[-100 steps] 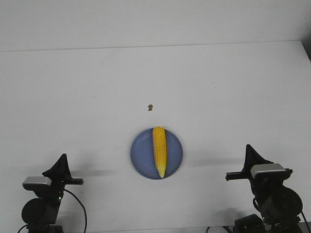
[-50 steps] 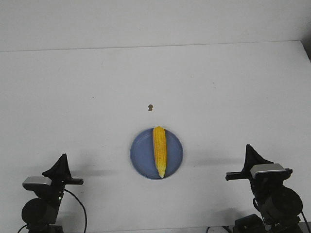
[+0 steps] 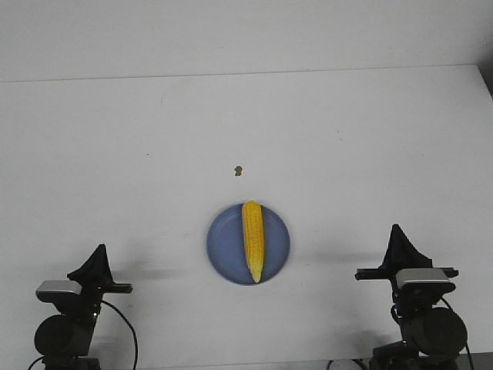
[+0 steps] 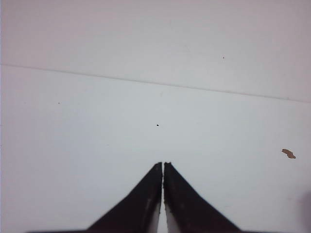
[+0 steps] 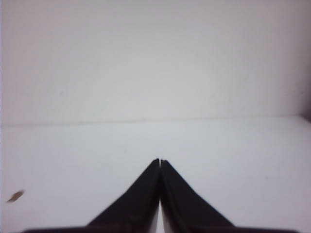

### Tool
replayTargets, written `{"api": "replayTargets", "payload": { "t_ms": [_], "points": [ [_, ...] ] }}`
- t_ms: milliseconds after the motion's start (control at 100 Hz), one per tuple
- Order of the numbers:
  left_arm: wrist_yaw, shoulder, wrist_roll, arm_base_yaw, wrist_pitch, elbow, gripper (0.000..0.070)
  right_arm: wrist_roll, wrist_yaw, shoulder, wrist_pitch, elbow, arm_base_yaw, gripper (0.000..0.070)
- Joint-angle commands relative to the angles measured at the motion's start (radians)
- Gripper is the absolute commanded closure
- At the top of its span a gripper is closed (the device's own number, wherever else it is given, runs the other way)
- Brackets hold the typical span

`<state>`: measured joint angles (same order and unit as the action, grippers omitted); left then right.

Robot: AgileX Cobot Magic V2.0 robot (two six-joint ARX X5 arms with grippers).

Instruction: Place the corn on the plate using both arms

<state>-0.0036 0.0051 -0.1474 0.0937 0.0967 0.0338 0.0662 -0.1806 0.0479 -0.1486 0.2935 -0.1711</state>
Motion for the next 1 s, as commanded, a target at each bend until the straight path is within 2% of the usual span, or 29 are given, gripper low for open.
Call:
{"api": "replayTargets", "payload": {
  "t_ms": [0, 240, 460, 710, 990],
  "points": [
    [0.0, -0.002, 0.003, -0.002, 0.01, -0.02, 0.0686, -0.01, 0.018, -0.041, 0.048, -0.05, 0.018, 0.0697],
    [0.0, -0.002, 0.003, -0.002, 0.008, -0.019, 0.0686, -0.045, 0.158, -0.047, 0.104, -0.148, 0.105, 0.0697],
    [0.0, -0.002, 0.003, -0.002, 0.01, -0.019, 0.0686, -0.06, 0.158, -0.047, 0.125, -0.167, 0.148, 0.0697],
    [0.0, -0.002, 0.003, -0.002, 0.01, -0.019, 0.0686, -0.048, 0.158, -0.047, 0.37, -0.282, 0.151, 0.0697],
    [0.0, -0.002, 0.003, -0.002, 0.009, -0.019, 0.0686, -0.043, 0.154, -0.047, 0.346, -0.281, 0.165, 0.0697]
  ]
}}
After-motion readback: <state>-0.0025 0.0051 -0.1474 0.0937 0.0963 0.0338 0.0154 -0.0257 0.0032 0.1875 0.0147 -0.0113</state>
